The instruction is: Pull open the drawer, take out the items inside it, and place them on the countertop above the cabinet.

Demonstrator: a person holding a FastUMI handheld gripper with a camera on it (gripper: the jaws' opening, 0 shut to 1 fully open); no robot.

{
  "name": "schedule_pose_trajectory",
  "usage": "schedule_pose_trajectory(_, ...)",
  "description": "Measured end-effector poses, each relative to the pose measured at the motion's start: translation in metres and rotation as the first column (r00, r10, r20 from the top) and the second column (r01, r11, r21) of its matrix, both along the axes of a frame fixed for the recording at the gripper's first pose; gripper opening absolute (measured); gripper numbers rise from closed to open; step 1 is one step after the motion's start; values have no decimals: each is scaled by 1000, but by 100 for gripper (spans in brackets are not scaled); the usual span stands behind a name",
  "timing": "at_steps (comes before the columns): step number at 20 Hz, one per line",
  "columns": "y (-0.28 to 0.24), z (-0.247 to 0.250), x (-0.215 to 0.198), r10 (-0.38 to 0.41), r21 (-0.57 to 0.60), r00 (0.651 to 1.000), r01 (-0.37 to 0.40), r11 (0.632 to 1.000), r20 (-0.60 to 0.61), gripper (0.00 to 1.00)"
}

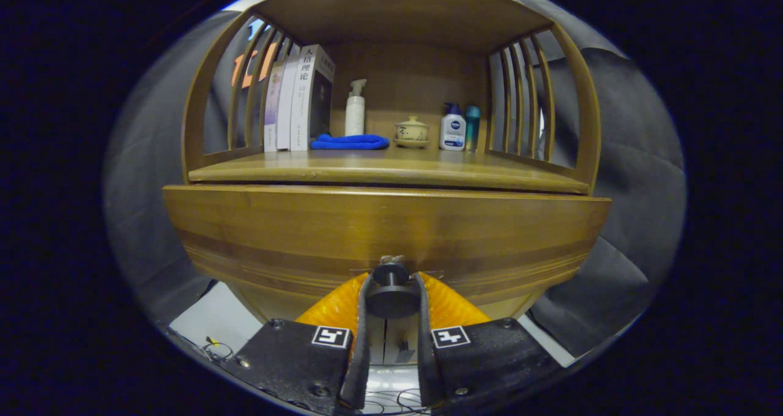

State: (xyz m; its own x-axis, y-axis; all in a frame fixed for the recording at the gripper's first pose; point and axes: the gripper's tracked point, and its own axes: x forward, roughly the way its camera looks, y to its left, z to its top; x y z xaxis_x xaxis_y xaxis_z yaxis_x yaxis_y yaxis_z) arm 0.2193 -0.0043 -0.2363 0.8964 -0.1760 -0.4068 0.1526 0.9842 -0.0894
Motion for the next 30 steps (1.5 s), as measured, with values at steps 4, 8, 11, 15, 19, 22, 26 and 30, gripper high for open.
schedule_pose_trajectory(4,-1,3,-36,0,9,1000,0,1000,5,33)
schedule_pose_trajectory(8,2,3,-69,-10,3,1000,10,1000,3,33)
schedule_pose_trajectory(11,4,1,-92,-8,12,1000,8,1000,-1,33)
schedule_pose_trajectory(15,9,-3,-124,18,16,1000,-18,1000,0,33)
schedule_pose_trajectory(19,13,-5,-149,34,23,999,-33,999,-3,33)
schedule_pose_trajectory(22,17,-7,-164,47,30,999,-47,998,-22,33)
schedule_pose_trajectory(26,19,-9,-175,66,15,997,-66,998,-46,32)
schedule_pose_trajectory(30,21,-10,-177,94,31,990,-91,995,-103,37)
